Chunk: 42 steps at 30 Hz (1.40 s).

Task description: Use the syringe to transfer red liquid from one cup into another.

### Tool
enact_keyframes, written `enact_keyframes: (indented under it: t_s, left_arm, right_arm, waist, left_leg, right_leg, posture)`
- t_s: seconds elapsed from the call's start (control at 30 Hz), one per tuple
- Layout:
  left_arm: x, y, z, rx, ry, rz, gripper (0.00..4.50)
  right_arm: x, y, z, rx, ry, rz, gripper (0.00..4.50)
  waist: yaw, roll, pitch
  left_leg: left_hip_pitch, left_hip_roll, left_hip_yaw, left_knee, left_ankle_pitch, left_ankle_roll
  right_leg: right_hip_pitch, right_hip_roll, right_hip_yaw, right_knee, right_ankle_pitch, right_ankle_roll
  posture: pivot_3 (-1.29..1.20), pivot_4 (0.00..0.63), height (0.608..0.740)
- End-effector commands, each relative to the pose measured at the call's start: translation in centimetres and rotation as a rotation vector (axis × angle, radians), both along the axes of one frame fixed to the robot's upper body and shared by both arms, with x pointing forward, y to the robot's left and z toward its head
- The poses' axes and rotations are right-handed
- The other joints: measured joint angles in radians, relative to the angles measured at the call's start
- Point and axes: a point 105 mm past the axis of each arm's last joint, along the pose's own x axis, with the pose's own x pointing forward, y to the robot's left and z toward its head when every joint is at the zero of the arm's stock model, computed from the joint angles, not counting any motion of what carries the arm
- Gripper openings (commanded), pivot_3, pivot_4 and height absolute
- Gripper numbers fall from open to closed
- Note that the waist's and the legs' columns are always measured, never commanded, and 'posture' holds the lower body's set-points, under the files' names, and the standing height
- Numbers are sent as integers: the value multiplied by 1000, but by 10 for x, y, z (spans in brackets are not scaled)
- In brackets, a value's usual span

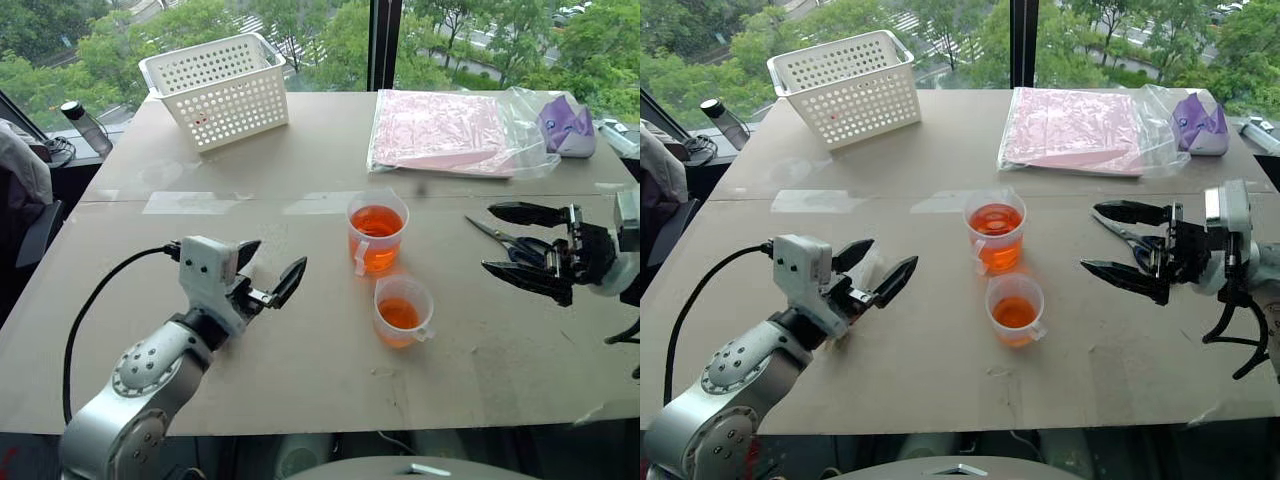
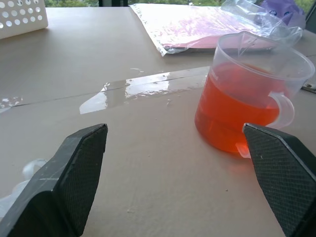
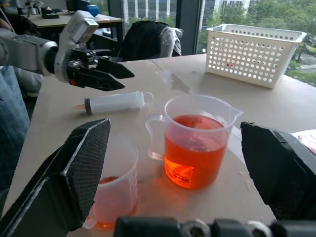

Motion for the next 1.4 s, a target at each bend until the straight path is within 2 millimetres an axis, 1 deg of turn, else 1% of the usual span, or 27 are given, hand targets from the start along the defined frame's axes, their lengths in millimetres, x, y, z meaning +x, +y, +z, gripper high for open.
enact_keyframes:
  t_s: [0.03,0.13,0.2,0.27,0.3,0.4,0.43,0.57,0.67,0.77,0.87,0.93,1.07,1.17,1.27,1.4]
  left_arm:
    - [6,29,-9,185,203,172,4476]
    - [14,46,-7,102,286,312,4476]
    - [15,51,-9,120,331,343,4476]
    - [16,52,-14,139,369,342,4476]
    - [19,51,-18,111,395,346,4476]
    - [27,41,-23,111,449,291,4476]
    - [28,43,-23,124,456,303,4476]
    - [28,47,-24,131,499,308,4476]
    - [26,61,-23,228,550,318,4476]
    - [27,69,-20,262,599,308,4476]
    - [29,70,-21,269,642,294,4476]
    - [34,67,-23,275,671,279,4476]
    - [38,66,-27,295,707,278,4476]
    - [38,66,-28,297,723,273,4476]
    - [39,68,-28,298,730,286,4476]
    - [37,66,-29,295,740,282,4476]
  right_arm:
    - [-6,17,14,7,-13,82,4500]
    - [-6,24,20,16,-19,118,4500]
    - [-8,29,23,13,-17,148,4500]
    - [-10,35,26,8,-21,178,4500]
    - [-11,38,27,10,-23,191,4500]
    - [-12,44,31,15,-33,213,4500]
    - [-13,45,32,14,-37,216,4500]
    - [-14,46,35,18,-40,213,4500]
    - [-19,49,34,24,-40,216,4500]
    - [-24,51,33,21,-42,216,4500]
    - [-25,53,34,2,-75,204,4500]
    - [-24,51,32,-7,-74,175,4500]
    - [-20,46,20,-80,-68,109,4500]
    - [-18,44,24,-64,-47,78,4500]
    - [-18,42,21,-132,-28,50,4500]
    - [-24,43,23,-184,5,62,4500]
  waist:
    - [1,-3,2]
    - [2,-6,4]
    - [1,-10,6]
    - [-3,-12,7]
    - [-5,-12,7]
    - [0,-13,8]
    - [2,-13,8]
    - [0,-14,8]
    - [-1,-15,9]
    - [-1,-14,9]
    - [2,-14,9]
    - [3,-14,9]
    - [0,-15,10]
    - [-6,-15,10]
    - [-4,-14,10]
    - [-1,-14,10]
  left_leg:
    - [0,0,0,0,0,0]
    - [-1,0,0,2,0,0]
    - [-1,-1,0,3,2,-4]
    - [-1,-1,0,3,3,-5]
    - [-1,-1,0,3,3,-5]
    - [0,-1,-1,2,4,-7]
    - [0,-1,-1,2,4,-7]
    - [-1,-1,-1,2,4,-7]
    - [-1,-1,-1,2,4,-7]
    - [0,-1,-2,1,5,-9]
    - [0,-1,-2,1,5,-9]
    - [0,-2,-1,1,5,-9]
    - [0,-2,-1,1,5,-9]
    - [0,-2,-1,0,6,-10]
    - [0,-2,-1,0,6,-10]
    - [0,-2,-1,0,6,-10]
  right_leg:
    - [0,0,0,0,0,0]
    - [0,0,-1,0,1,2]
    - [0,-1,-1,0,2,3]
    - [0,0,0,1,2,3]
    - [0,0,0,1,2,3]
    - [0,0,0,1,2,3]
    - [0,0,0,2,2,3]
    - [0,-1,0,1,2,3]
    - [-1,-1,0,1,2,3]
    - [-1,-1,0,1,2,3]
    - [-1,-2,0,0,2,3]
    - [-1,-2,0,0,2,3]
    - [-1,-2,0,0,2,3]
    - [-1,-2,0,0,2,3]
    - [-2,-2,0,0,2,3]
    - [-1,-2,0,0,2,3]
  posture:
    - [0,150,740]
    - [0,150,740]
    - [0,150,740]
    - [0,150,740]
    - [0,150,740]
    - [0,150,740]
    - [0,150,740]
    - [0,150,740]
    - [0,150,740]
    - [0,150,740]
    - [0,150,740]
    - [0,150,740]
    - [0,150,740]
    - [0,150,740]
    - [0,150,740]
    - [0,150,740]
